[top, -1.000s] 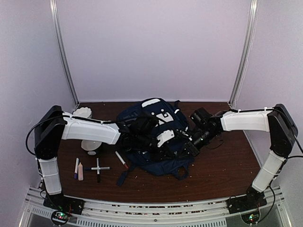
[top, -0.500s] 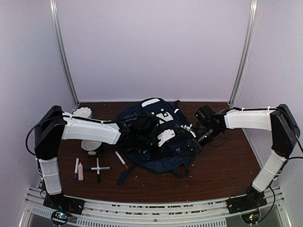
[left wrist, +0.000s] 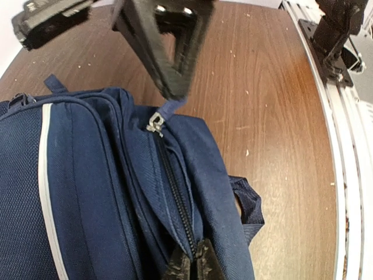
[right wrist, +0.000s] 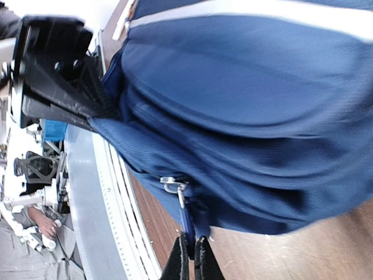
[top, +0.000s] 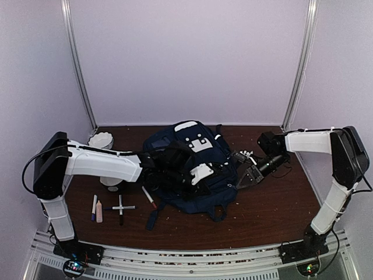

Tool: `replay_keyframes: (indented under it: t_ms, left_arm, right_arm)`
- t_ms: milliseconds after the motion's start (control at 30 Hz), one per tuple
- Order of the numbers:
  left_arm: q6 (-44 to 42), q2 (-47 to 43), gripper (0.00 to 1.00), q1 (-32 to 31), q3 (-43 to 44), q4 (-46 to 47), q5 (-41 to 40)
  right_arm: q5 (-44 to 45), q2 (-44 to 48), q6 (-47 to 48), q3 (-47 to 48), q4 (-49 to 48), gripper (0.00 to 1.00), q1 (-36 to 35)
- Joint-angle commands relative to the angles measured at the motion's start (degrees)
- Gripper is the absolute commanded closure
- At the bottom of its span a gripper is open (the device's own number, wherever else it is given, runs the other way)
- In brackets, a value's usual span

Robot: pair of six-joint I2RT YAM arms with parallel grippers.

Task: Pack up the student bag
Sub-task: Zip the student bag into the largest pocket of the bag.

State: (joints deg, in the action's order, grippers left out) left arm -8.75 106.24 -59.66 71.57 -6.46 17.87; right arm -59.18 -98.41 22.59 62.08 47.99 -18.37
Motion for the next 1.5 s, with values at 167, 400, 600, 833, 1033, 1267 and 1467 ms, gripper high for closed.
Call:
replay_keyframes:
  t_ms: [167,400,600,833,1033,1267,1467]
  left_arm:
    - [-6.7,-8.3,1.00,-1.2,-1.0,-11.5,-2.1]
    - [-6.7,-9.0,1.00,-1.7,-2.2,-12.4,-3.4]
    - [-8.8,-9.9,0.99,-1.8,-3.2,-14.0,-4.1]
    - [-13.3,-10.3,0.99,-4.4,-4.0,-14.2,-9.9]
    - [-14.6,-10.0,0.97,-5.9,-4.6,-13.8,-12.7]
    - [-11.3,-12.1,0.64,-5.9,-4.9,-12.3,-17.5]
    - [-8.9,-19.4,0.39,-4.7,-5.2,-9.3,-24.7]
  right_arm:
    - [15.9,-9.4,-3.6,9.5,-0.9,1.00,8.9]
    - [18.2,-7.9,-5.3,8.3,-5.9,1.00,9.7]
    - [22.1,-8.3,-8.7,10.5,-10.8,1.00,11.4]
    - [25.6,-13.3,-12.1,18.0,-13.0,1.00,11.7]
    - [25.5,-17.4,-16.3,23.8,-13.9,1.00,11.4]
    - [21.8,-10.7,-16.3,20.8,-15.9,0.97,11.6]
    - [17.9,-1.2,-15.1,18.9,-15.6,0.68,11.6]
